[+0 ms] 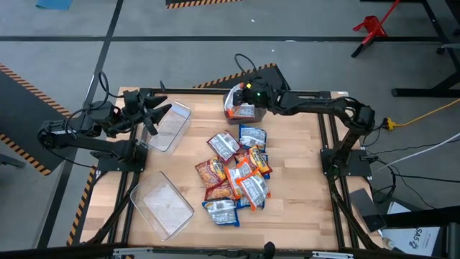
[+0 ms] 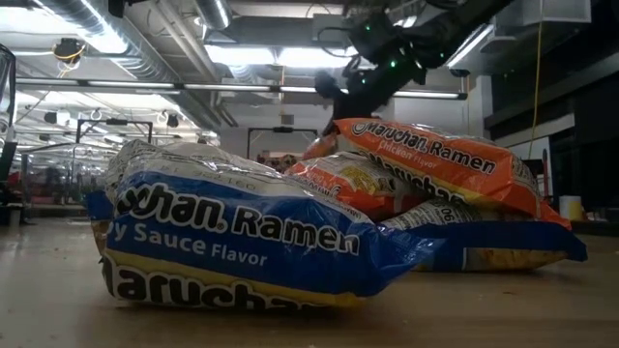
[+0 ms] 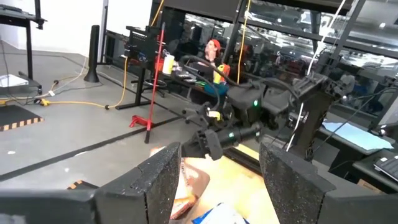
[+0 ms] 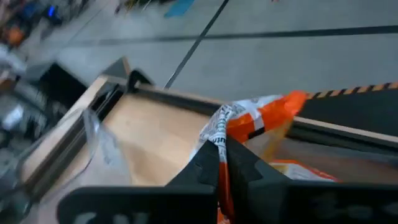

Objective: Sort Maruchan noodles
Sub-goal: Put the left orange noodle pack into the black bin

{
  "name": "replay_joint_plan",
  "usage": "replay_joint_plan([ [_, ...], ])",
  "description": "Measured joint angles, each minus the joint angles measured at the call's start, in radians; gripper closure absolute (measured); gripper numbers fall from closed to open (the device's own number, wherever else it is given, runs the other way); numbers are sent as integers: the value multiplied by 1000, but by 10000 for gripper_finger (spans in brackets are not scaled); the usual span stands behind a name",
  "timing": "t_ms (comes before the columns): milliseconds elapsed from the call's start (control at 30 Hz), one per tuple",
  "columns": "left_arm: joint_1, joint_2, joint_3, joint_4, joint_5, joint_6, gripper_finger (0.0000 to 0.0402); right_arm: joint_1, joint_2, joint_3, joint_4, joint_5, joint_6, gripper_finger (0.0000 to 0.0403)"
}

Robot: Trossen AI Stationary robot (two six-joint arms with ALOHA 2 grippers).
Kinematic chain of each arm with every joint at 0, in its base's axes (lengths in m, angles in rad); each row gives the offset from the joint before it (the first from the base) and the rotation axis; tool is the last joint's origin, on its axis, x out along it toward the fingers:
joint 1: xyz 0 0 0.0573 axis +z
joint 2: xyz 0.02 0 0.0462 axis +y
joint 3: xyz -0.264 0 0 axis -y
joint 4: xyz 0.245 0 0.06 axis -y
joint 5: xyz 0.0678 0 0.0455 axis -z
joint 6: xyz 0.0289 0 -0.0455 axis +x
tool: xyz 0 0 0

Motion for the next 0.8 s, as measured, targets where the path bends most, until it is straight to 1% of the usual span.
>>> replay_joint_plan([
  [67, 0, 0, 0, 0, -2, 0, 189, 1, 3, -25, 36, 28, 2, 403],
  [167, 0, 0, 0, 0, -17, 0, 189, 1, 3, -41, 36, 31, 2, 403],
  [333, 0, 0, 0, 0, -24, -1, 189, 8, 16, -64, 45, 76, -1, 403],
  [400, 0, 0, 0, 0, -24, 0, 189, 10, 17, -72, 50, 74, -2, 403],
  [500, 0, 0, 0, 0, -25, -1, 189, 10, 18, -77, -2, 48, -47, 396],
  [567, 0, 0, 0, 0, -25, -1, 189, 14, 18, -77, -44, 20, -87, 383],
  [633, 0, 0, 0, 0, -25, -1, 189, 14, 18, -77, -99, -12, -130, 361],
  [800, 0, 0, 0, 0, -25, -1, 189, 12, 0, -77, -234, -70, -200, 287],
])
